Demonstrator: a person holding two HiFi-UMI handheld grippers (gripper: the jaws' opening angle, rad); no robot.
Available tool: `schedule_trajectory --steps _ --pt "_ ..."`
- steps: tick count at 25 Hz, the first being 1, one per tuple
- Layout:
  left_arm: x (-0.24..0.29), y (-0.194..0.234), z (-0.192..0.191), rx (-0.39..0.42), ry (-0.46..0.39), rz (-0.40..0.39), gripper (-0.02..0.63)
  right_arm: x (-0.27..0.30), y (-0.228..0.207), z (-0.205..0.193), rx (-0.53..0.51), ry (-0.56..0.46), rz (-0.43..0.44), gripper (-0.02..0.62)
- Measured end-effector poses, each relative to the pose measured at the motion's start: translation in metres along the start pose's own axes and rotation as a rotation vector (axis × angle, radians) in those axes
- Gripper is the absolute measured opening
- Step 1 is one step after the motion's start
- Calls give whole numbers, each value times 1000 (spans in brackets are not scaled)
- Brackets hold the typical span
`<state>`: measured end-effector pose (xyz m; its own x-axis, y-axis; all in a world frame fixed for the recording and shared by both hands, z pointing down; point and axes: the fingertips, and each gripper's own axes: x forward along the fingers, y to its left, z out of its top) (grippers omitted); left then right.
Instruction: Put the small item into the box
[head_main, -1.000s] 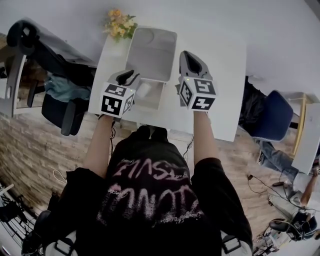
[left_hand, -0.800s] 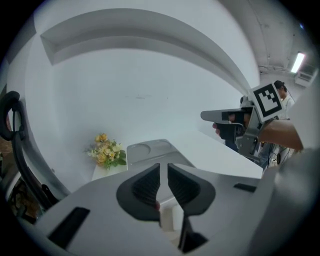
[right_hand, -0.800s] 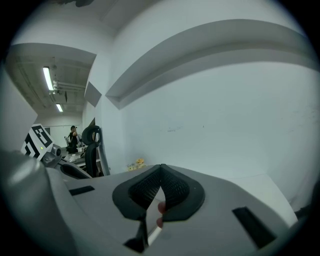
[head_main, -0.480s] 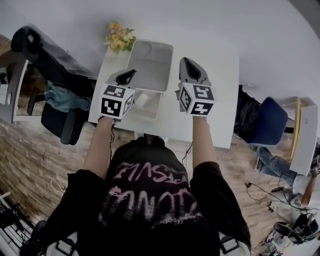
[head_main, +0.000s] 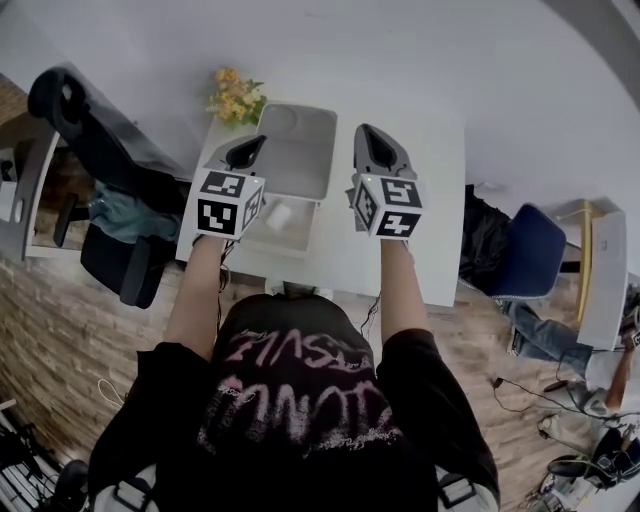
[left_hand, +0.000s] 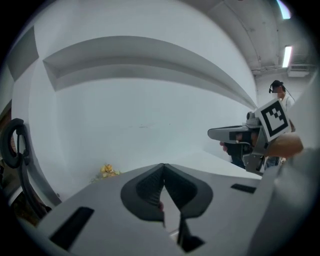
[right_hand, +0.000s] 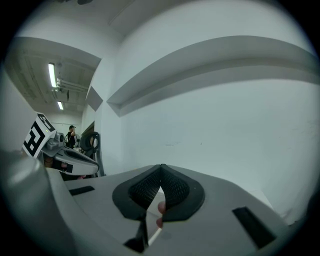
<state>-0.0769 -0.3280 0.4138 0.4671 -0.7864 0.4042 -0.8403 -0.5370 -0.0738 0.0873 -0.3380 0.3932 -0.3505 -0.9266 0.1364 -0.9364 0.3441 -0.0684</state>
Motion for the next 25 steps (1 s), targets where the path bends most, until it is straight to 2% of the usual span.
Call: schedule_trajectory --steps 16,25 --pt "-20 15 52 15 -144 64 2 -8 -1 24 -16 -52 -6 9" --pt "-25 15 60 24 -174 78 2 -12 -3 31 -21 -71 -7 9"
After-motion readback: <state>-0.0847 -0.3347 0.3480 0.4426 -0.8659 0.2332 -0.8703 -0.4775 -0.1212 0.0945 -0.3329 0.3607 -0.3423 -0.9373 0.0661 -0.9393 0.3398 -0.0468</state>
